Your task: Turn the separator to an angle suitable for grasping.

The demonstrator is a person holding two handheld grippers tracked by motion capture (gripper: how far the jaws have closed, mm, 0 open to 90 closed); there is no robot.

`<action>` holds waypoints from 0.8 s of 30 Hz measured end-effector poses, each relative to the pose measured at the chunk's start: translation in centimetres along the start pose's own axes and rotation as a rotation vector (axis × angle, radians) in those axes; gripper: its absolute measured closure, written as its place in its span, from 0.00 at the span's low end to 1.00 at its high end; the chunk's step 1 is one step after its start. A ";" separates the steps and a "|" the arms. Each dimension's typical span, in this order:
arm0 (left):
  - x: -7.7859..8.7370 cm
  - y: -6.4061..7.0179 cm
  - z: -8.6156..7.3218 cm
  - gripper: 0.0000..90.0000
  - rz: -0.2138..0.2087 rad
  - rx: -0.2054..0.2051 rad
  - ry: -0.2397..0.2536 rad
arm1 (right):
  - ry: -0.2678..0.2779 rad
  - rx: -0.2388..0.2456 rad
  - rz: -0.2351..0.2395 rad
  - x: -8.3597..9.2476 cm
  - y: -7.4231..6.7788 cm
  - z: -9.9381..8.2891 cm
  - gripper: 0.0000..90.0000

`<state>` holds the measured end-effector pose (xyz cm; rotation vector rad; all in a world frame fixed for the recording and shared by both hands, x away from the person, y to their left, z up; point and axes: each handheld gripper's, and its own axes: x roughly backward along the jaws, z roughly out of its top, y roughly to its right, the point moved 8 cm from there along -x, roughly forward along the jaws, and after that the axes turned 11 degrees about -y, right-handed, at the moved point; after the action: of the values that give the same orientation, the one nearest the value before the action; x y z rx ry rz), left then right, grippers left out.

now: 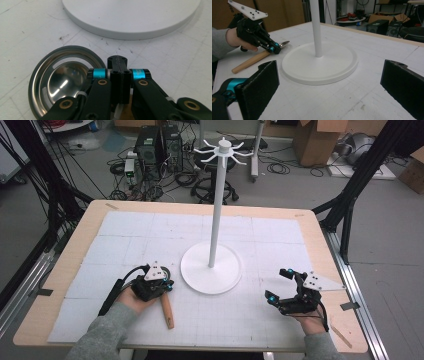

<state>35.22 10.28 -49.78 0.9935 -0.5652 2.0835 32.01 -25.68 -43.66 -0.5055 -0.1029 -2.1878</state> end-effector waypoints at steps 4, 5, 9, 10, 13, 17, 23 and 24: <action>0.3 -0.4 -0.4 1.00 0.020 0.005 -0.009 | -0.003 -0.003 0.002 -0.1 0.0 0.0 0.01; 0.5 -0.6 -0.6 1.00 0.023 0.009 -0.012 | -0.002 0.000 0.002 -0.2 0.0 0.0 0.01; 1.0 -1.3 -1.5 1.00 0.031 0.043 -0.004 | -0.004 -0.001 0.004 -0.3 0.0 0.0 0.01; 1.1 -1.4 -1.6 1.00 0.034 0.049 -0.003 | -0.005 0.000 0.005 -0.3 0.0 0.1 0.01; 1.5 -1.7 -2.2 1.00 0.041 0.071 0.000 | -0.006 0.002 0.006 -0.5 0.0 0.1 0.01; 1.9 -2.0 -2.8 1.00 0.053 0.084 0.001 | -0.002 0.004 0.007 -0.6 0.0 0.2 0.01; 3.0 -2.7 -4.3 1.00 0.060 0.117 -0.001 | -0.006 0.007 0.013 -0.7 -0.2 0.3 0.01; 3.2 -2.8 -4.6 1.00 0.065 0.120 0.001 | -0.006 0.008 0.013 -0.7 -0.2 0.3 0.01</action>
<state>33.94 16.40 -49.81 1.0547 -0.4824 2.1964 32.38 -24.96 -43.65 -0.5070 -0.1115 -2.1729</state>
